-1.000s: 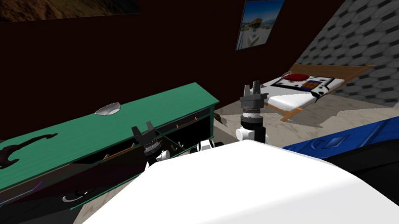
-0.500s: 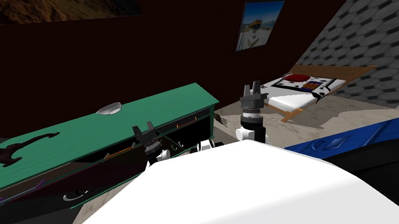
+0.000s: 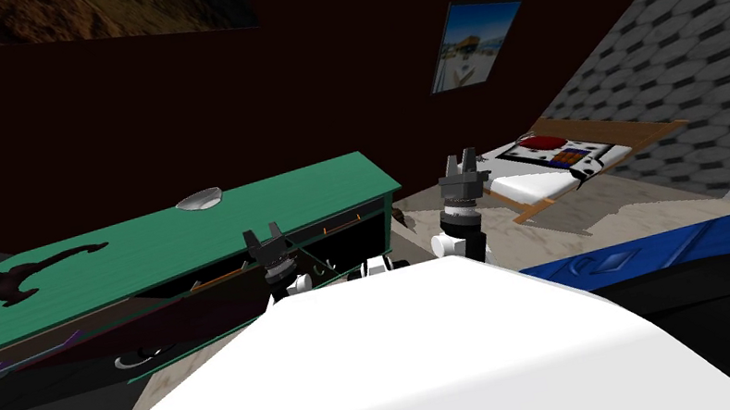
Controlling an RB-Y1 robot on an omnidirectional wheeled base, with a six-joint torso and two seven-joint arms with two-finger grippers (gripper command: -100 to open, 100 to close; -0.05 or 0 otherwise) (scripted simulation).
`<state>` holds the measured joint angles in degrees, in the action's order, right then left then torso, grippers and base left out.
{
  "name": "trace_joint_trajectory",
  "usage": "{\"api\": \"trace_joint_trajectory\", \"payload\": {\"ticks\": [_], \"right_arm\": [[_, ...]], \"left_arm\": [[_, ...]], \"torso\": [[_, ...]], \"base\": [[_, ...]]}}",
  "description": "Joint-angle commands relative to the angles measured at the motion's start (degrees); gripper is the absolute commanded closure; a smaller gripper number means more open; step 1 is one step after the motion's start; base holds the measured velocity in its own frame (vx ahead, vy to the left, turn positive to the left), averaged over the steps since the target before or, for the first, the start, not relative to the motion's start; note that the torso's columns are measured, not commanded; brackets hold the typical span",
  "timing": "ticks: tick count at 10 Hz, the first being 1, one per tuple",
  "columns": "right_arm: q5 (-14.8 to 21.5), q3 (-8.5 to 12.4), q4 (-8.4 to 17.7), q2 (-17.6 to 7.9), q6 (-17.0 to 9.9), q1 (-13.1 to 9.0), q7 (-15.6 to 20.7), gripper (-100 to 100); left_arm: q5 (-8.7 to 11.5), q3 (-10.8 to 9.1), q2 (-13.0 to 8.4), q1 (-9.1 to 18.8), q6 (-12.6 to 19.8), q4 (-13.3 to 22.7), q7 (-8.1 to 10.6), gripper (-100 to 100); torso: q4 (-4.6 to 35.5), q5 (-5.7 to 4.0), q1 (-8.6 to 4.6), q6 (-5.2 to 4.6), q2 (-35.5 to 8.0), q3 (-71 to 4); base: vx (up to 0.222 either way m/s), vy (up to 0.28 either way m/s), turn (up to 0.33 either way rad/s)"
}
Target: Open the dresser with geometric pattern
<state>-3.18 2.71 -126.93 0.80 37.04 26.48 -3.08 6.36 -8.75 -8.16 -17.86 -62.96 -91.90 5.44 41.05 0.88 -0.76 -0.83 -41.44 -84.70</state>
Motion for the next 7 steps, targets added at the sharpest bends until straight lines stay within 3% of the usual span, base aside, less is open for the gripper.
{"api": "trace_joint_trajectory", "payload": {"ticks": [1, 2, 7], "right_arm": [[0.0, 0.0, 0.0, 0.0, 0.0, 0.0, 0.0, 0], [0.0, 0.0, 0.0, 0.0, 0.0, 0.0, 0.0, 0], [0.0, 0.0, 0.0, 0.0, 0.0, 0.0, 0.0, 0]], "left_arm": [[-0.5, 1.64, 0.6, -1.4, 0.8, 1.3, 0.6, -100], [0.0, 0.25, 0.5, -0.5, -0.7, 1.9, 0.15, -100], [-0.1, 0.56, 1.0, -0.8, -1.2, 3.4, 0.02, -100]], "torso": [[0.0, -0.03, 0.03, 0.02, 0.0, 0.0], [0.0, 0.02, 0.09, 0.1, 0.0, 0.0], [-0.1, 0.15, -0.1, -0.05, -0.1, 0.1]], "base": [[-0.005, 0.001, -0.007], [-0.001, -0.028, 0.045], [0.013, -0.029, 0.017]]}}
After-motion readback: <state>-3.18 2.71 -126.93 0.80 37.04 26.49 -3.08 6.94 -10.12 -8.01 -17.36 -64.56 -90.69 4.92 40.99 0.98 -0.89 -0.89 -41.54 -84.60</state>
